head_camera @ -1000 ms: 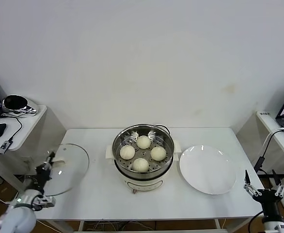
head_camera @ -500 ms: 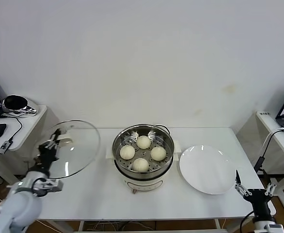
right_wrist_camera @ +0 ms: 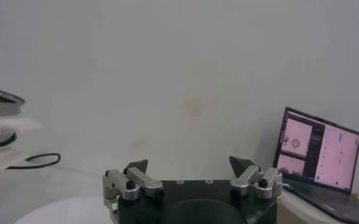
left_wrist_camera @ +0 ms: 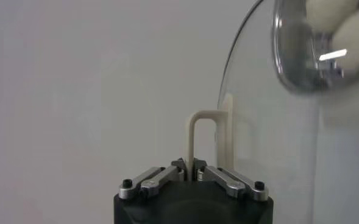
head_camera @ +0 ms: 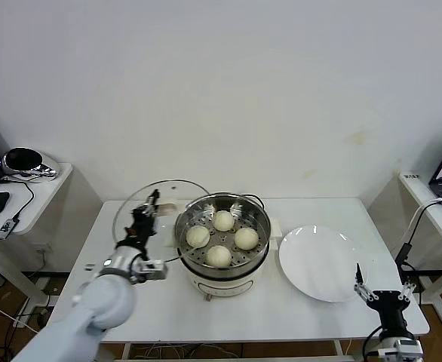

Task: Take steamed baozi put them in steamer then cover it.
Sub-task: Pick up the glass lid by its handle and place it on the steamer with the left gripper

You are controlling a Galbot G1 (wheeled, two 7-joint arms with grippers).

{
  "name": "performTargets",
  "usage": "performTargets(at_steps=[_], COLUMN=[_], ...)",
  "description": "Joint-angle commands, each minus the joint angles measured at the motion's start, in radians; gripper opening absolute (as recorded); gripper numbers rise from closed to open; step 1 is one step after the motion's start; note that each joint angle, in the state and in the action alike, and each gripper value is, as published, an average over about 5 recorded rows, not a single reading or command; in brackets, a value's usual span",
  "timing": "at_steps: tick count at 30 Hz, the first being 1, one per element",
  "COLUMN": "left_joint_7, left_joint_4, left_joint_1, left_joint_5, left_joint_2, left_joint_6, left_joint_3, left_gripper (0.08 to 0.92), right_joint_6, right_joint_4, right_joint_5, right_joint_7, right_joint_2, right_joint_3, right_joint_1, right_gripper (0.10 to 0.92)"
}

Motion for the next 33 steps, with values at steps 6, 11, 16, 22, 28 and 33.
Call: performTargets(at_steps=[6,11,16,22,28,33], left_joint_7=[0.115,0.108,0.097,0.077,0.067,0.054], left_joint_4=[0.143,0.17,0.195,0.233,0.264,0.291], left_joint_1=[-0.234,-0.222,-0.209,-0.204,-0.196,-0.187], left_joint_5=[0.185,0.224,0.24,0.239,0.241,0.244], left_joint_2=[-0.216,-0.247,-0.264,-0.279,-0.3,-0.314], left_joint_6=[0.112,0.101,0.092,0.081,0.072,0.06], left_joint_3=[0.315,0.316,0.312,0.3,0.291,0.282], left_gripper=[0.143,0.143,0.143,0.143,0.143,0.143], right_joint_6=[-0.014,-0.012,-0.007,-0.002,-0.001,-0.002], right_joint_4=[-0.011,-0.01,-0.013,-0.016,-0.02,-0.021], right_joint_5=[-0.059,-0.055,-0.054,-0.05,-0.045,-0.033], right_joint_7=[0.014,0.013,0.011,0.009,0.008,0.009], right_joint_2=[0.017,0.013,0.012,0.007,-0.003,-0.016], right_joint_3=[-0.015,-0.011,-0.014,-0.016,-0.014,-0.008], right_joint_1=[0.007,0.002,-0.001,-0.005,-0.01,-0.015], right_gripper=[0.823,0.823,0.823,0.823,0.823,0.823])
